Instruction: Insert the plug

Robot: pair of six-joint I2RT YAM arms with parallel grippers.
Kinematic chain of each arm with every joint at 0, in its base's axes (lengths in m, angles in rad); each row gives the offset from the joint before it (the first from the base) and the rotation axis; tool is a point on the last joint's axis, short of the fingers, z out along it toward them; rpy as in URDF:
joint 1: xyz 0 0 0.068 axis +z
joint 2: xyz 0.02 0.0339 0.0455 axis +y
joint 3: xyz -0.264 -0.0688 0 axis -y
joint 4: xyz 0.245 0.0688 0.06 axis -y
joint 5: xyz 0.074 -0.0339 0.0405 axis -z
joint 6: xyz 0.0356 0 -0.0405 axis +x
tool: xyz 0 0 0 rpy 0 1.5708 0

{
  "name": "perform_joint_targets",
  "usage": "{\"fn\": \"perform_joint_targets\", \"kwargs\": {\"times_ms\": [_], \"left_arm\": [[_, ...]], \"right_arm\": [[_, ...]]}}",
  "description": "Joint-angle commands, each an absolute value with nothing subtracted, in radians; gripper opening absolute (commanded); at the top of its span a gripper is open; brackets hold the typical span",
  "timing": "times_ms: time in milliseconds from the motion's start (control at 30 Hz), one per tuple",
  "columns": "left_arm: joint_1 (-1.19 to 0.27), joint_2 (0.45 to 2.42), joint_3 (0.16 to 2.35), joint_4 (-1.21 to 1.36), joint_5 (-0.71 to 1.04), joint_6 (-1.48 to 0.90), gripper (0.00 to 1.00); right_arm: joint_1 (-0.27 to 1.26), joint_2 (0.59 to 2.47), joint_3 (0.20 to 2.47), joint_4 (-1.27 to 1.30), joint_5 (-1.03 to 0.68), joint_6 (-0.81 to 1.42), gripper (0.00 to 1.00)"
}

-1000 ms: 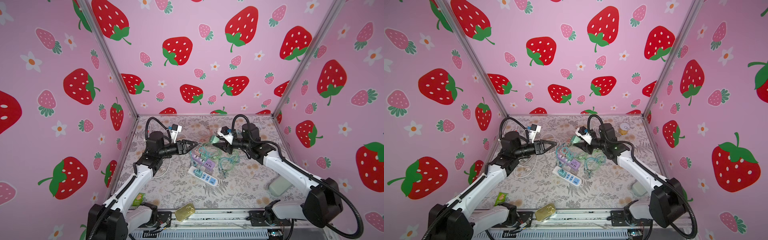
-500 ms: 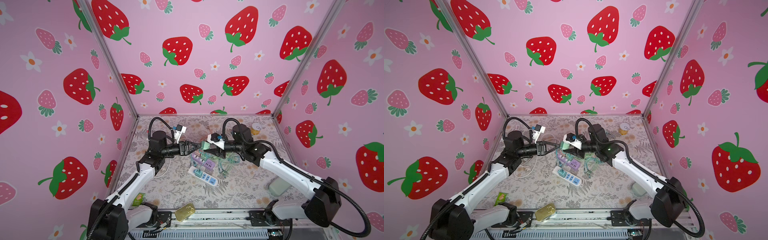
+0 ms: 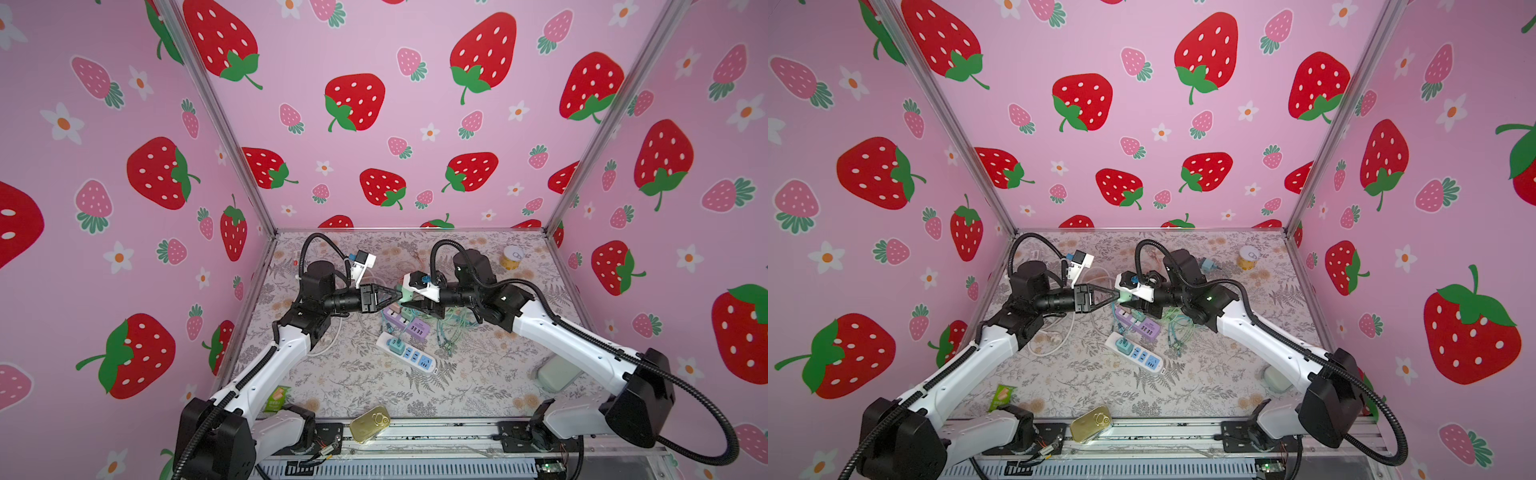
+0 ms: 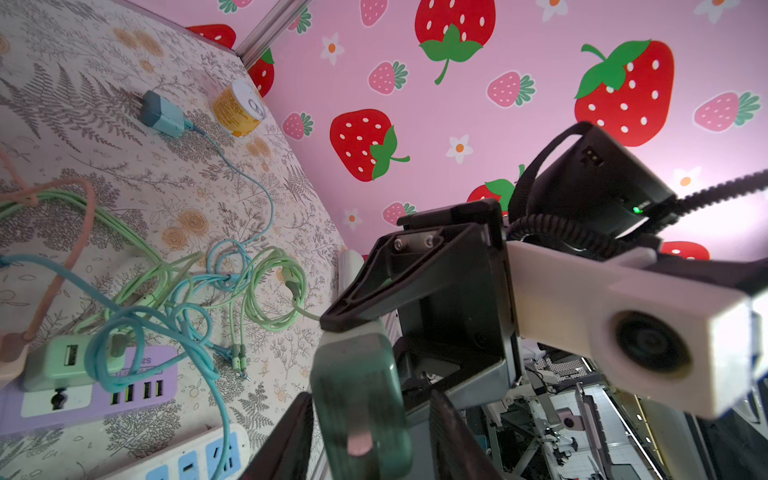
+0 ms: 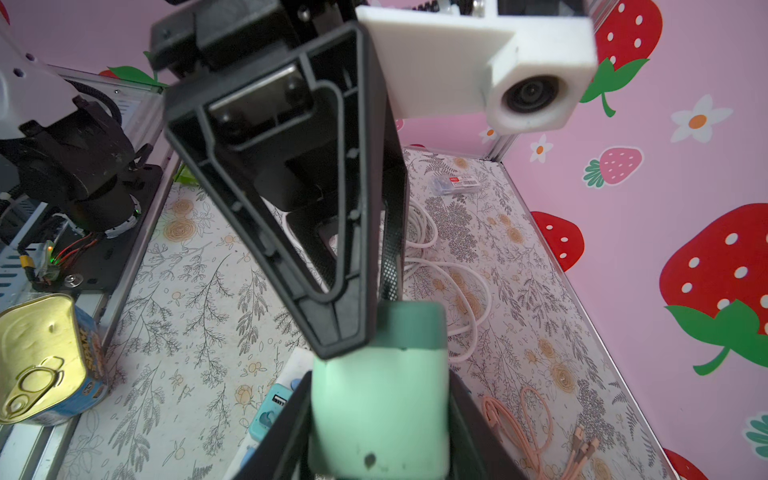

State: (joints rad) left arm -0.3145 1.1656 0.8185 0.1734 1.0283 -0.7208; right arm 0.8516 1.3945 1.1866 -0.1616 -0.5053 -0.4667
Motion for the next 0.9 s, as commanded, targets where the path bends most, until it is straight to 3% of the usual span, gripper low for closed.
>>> {"fn": "perform_joint_targets", "kwargs": {"times_ms": [0, 100, 200, 433, 567, 867], "left_arm": [[-0.320, 1.172, 0.866, 0.162, 1.052, -0.707, 0.37], [-0.320, 1.171, 0.872, 0.151, 1.043, -0.702, 0.28], [-0.319, 1.167, 0.880, 0.129, 1.028, -0.689, 0.16], [-0.320, 1.170, 0.872, 0.121, 0.983, -0.658, 0.00], [-0.319, 1.193, 0.881, 0.110, 0.949, -0.640, 0.00], [-0.325, 1.222, 0.877, 0.354, 0.952, -0.702, 0.00]], "right_arm": [[0.862, 1.403, 1.218, -0.178, -0.487, -0.500, 0.33], [0.865, 1.406, 1.215, -0.180, -0.479, -0.501, 0.35], [0.864, 1.406, 1.218, -0.188, -0.448, -0.473, 0.44], [0.861, 1.314, 1.164, -0.146, -0.391, -0.328, 0.61], [0.854, 1.223, 1.109, -0.069, -0.302, -0.167, 0.68], [0.849, 1.057, 0.869, 0.177, -0.419, 0.229, 0.69]]}}
